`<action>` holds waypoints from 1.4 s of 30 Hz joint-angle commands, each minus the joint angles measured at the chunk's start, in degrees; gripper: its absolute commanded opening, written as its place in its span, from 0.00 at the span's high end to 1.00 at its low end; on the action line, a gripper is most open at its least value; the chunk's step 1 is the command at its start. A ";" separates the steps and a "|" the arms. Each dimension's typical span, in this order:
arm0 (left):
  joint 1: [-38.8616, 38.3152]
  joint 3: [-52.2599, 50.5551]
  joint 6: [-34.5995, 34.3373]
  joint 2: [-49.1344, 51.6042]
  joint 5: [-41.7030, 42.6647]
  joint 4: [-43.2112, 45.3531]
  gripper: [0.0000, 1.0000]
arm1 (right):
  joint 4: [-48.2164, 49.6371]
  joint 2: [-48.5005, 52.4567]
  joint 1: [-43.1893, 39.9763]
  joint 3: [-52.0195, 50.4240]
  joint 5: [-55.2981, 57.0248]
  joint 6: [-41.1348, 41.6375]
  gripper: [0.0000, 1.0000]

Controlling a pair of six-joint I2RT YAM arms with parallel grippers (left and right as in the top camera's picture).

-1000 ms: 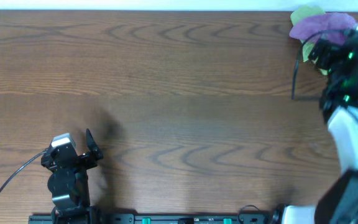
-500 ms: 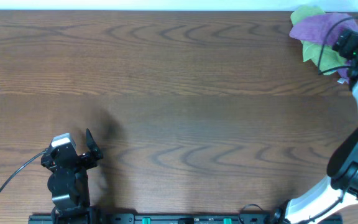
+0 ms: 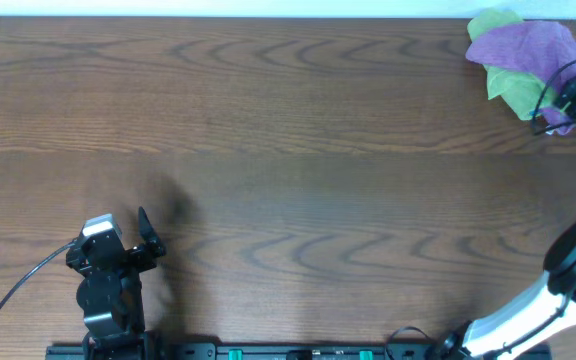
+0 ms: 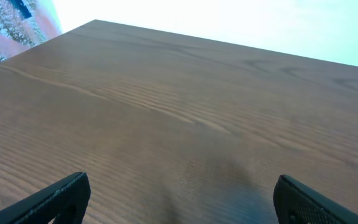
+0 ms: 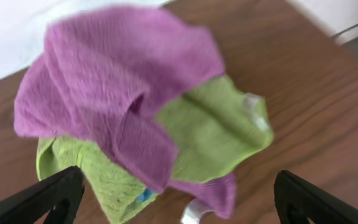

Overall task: Fold the cloth
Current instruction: 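Reach the right gripper to the cloth pile at the far right corner, then pull the purple cloth off the pile with the right gripper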

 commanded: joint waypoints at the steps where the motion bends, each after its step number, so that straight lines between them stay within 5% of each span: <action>1: 0.17 -1.62 1.25 -0.39 -0.76 -0.63 0.05 | 1.38 2.27 -0.24 0.83 -5.95 1.90 0.03; 7: 0.17 -1.62 1.25 -0.39 -0.76 -0.63 0.05 | 5.77 3.63 -0.24 0.83 -6.71 2.78 0.02; 10: 0.17 -1.62 1.25 -0.39 -0.76 -0.63 0.04 | 7.34 3.63 -0.22 0.83 -6.71 2.80 0.11; 13: 0.17 -1.62 1.25 -0.39 -0.79 -0.63 0.05 | 7.69 3.63 -0.17 0.83 -6.71 2.80 0.31; 14: 0.17 -1.62 1.25 -0.39 -0.76 -0.63 0.04 | 7.82 3.69 -0.17 0.83 -6.71 2.80 0.45; 15: 0.17 -1.62 1.25 -0.39 -0.76 -0.63 0.05 | 7.96 3.72 -0.11 0.83 -6.71 2.80 0.73; 18: 0.17 -1.62 1.25 -0.39 -0.76 -0.63 0.05 | 8.66 3.69 -0.02 0.85 -7.50 4.11 0.99; 23: 0.17 -1.62 1.25 -0.39 -0.76 -0.63 0.05 | 13.00 3.65 -0.02 2.64 -15.72 7.78 0.98; 29: 0.17 -1.62 1.25 -0.39 -0.79 -0.61 0.05 | 3.76 3.32 0.13 13.22 -21.44 8.11 0.98; 35: 0.17 -1.62 1.25 -0.39 -0.76 -0.63 0.05 | -18.08 2.51 2.80 28.98 -23.34 -0.04 0.98; 42: 0.17 -1.62 1.25 -0.39 -0.76 -0.63 0.05 | -46.16 -4.74 8.72 42.45 -6.34 -13.44 0.98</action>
